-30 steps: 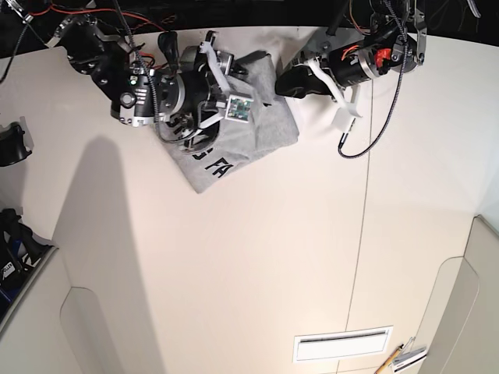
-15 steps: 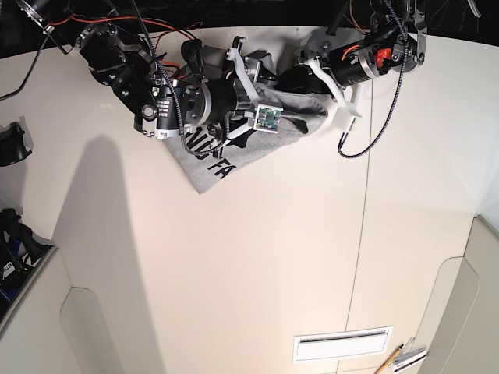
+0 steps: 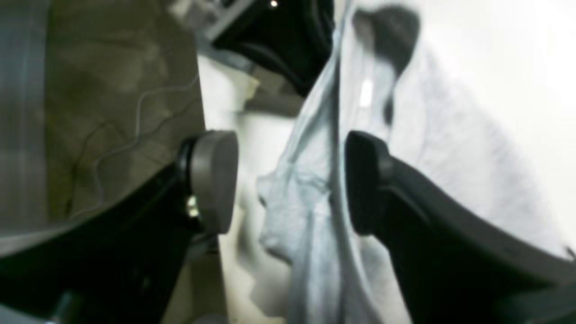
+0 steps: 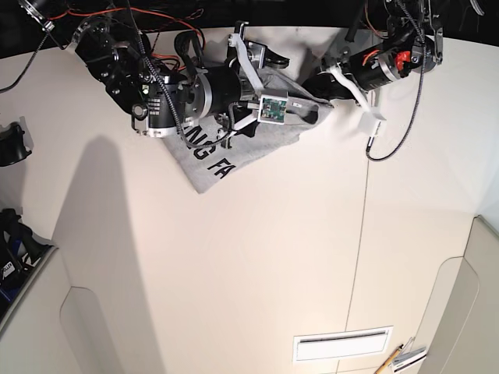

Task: Fold the T-shirt properly
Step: 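Grasp the folded bundle with both grippers and fold it over again, then straighten the folded shirt with both grippers and release it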

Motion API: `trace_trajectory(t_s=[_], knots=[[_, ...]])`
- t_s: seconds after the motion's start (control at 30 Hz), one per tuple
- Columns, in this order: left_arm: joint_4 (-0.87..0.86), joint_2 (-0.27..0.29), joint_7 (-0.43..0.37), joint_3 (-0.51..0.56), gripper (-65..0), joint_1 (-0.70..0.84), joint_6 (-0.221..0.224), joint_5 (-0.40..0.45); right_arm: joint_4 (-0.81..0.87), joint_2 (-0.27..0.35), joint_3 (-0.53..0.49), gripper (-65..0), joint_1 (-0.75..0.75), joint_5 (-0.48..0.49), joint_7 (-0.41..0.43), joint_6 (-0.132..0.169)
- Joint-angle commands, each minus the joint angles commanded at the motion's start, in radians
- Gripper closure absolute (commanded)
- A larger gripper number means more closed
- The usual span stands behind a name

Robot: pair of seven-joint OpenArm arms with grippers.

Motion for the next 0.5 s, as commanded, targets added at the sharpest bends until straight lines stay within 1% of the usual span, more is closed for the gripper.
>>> trace_trajectory(t_s=[0.1,0.17,0.23,0.33,0.43,0.47,0.5], knots=[[0.016,0.000,0.077,-0.082,-17.4,0.000,0.000,-0.069,0.008,0.000,0.043,-37.1,0.000,0.015,0.001,0.000],[0.022,-0.002,0.100,-0.137,-17.4,0.000,0.000,-0.103,0.008,-0.001,0.077,-37.1,-0.011,0.050,0.000,0.000],[0.022,-0.018,0.106,-0.180,-17.4,0.001,0.000,-0.126,0.008,-0.001,0.108,-37.1,-0.043,0.086,0.001,0.000],[0.022,-0.061,0.106,-0.229,-17.4,0.001,0.000,-0.153,0.008,-0.002,0.116,-37.1,-0.099,0.097,0.002,0.000],[0.022,-0.103,0.106,-0.275,-17.4,0.000,0.000,-0.173,0.008,-0.026,0.116,-37.1,-0.156,0.132,0.001,0.003],[0.022,-0.113,0.106,-0.290,-17.4,0.000,0.000,-0.173,0.008,-0.039,0.116,-37.1,-0.173,0.143,0.001,0.017],[0.022,-0.123,0.106,-0.303,-17.4,0.000,0.000,-0.173,0.008,-0.054,0.116,-37.1,-0.186,0.154,0.001,0.019]])
